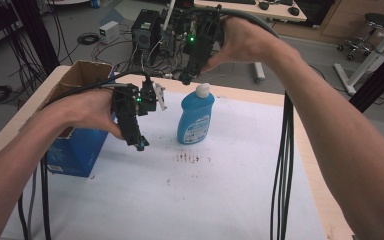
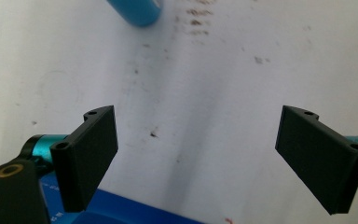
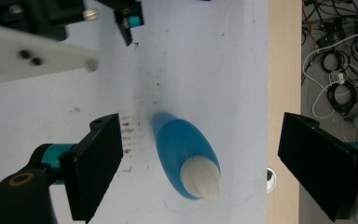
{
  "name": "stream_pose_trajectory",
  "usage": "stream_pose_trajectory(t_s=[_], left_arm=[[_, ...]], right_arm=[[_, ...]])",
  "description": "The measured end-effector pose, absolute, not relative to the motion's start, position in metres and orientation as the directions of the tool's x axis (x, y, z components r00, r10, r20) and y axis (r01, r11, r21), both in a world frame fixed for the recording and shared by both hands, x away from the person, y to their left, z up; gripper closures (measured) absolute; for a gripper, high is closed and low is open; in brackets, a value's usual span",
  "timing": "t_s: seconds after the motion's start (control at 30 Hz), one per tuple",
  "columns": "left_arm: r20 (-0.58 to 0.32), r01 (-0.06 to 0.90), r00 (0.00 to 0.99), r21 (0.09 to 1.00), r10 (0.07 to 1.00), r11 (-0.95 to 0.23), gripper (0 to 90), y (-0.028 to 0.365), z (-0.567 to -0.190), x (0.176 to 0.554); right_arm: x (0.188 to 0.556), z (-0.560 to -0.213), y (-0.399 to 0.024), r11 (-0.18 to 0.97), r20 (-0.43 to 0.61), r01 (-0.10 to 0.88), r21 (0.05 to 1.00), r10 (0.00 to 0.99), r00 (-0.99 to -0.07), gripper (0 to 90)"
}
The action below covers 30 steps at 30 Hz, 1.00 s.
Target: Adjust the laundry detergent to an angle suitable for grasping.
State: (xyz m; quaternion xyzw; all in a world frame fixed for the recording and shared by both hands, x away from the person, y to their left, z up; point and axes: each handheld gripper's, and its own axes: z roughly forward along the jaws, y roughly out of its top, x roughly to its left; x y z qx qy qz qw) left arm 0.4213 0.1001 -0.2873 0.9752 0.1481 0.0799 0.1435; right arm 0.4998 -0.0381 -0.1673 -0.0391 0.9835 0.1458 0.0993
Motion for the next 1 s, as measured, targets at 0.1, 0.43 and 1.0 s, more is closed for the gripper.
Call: stream_pose_trajectory(t_s=[0.1,0.43,1.0], left_arm=[[0.1,0.305,0.929,0.34,0.357,-0.889,12.9,0.099,-0.289,0.427],[0.05,0.43,0.856,0.486,0.515,-0.761,12.9,0.09,-0.3,0.443],[-0.02,0.473,0.775,0.681,0.632,-0.559,12.9,0.067,-0.334,0.472]], right_arm=[[0.496,-0.157,-0.04,0.954,-0.217,-0.11,0.277,-0.05,-0.975,13.3],[0.487,-0.133,-0.044,0.954,-0.247,-0.123,0.275,-0.053,-0.968,13.2],[0.482,-0.132,-0.043,0.962,-0.26,-0.128,0.24,-0.063,-0.964,13.2]])
